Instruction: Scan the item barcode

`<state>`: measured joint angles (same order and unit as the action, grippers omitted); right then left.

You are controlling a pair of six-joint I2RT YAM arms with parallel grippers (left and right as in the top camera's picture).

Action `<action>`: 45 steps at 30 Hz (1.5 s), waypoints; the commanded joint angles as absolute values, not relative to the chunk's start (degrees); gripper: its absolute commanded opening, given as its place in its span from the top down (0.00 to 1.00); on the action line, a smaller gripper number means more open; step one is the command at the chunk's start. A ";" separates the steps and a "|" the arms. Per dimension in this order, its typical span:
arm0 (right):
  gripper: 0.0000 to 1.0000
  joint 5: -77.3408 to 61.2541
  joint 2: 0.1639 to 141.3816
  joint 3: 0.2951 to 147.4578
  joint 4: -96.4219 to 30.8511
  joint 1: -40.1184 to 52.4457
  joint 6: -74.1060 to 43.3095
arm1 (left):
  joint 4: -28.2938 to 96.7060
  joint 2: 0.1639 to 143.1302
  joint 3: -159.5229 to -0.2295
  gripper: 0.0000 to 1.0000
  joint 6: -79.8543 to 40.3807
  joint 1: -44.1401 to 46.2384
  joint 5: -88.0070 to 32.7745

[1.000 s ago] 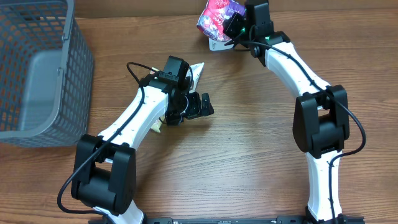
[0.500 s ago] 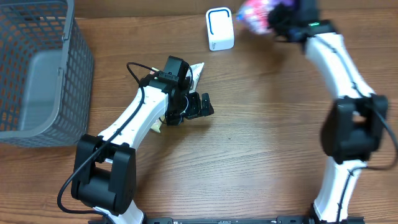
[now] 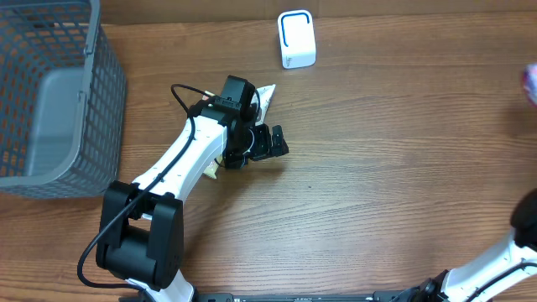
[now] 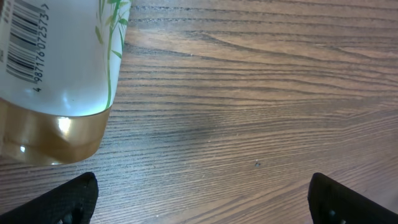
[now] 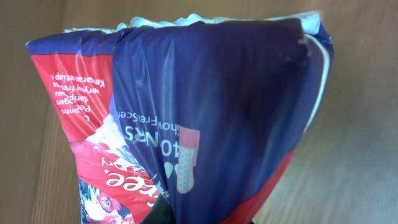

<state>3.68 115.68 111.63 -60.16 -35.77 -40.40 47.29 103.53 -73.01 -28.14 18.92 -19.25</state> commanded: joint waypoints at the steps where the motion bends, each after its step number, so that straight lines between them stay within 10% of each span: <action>1: 0.96 5.43 115.20 109.80 -59.27 -42.70 -38.87 | 47.27 104.25 -73.32 0.00 -27.03 19.14 -18.83; 21: 0.96 0.51 121.75 106.50 -44.62 -50.98 -26.52 | 46.02 104.25 -73.32 0.00 -27.05 19.16 -18.85; 30: 0.29 0.49 122.76 108.79 -46.74 -51.13 -26.09 | 45.52 104.25 -73.32 0.00 -27.05 19.16 -18.85; 35: 0.25 -0.34 122.26 120.01 -56.25 -51.11 -26.06 | 45.54 104.25 -73.32 0.00 -27.05 19.14 -18.85; 45: 0.14 -51.64 121.73 131.96 -65.60 -45.65 -17.76 | 45.54 104.25 -73.32 0.00 -27.05 19.14 -18.85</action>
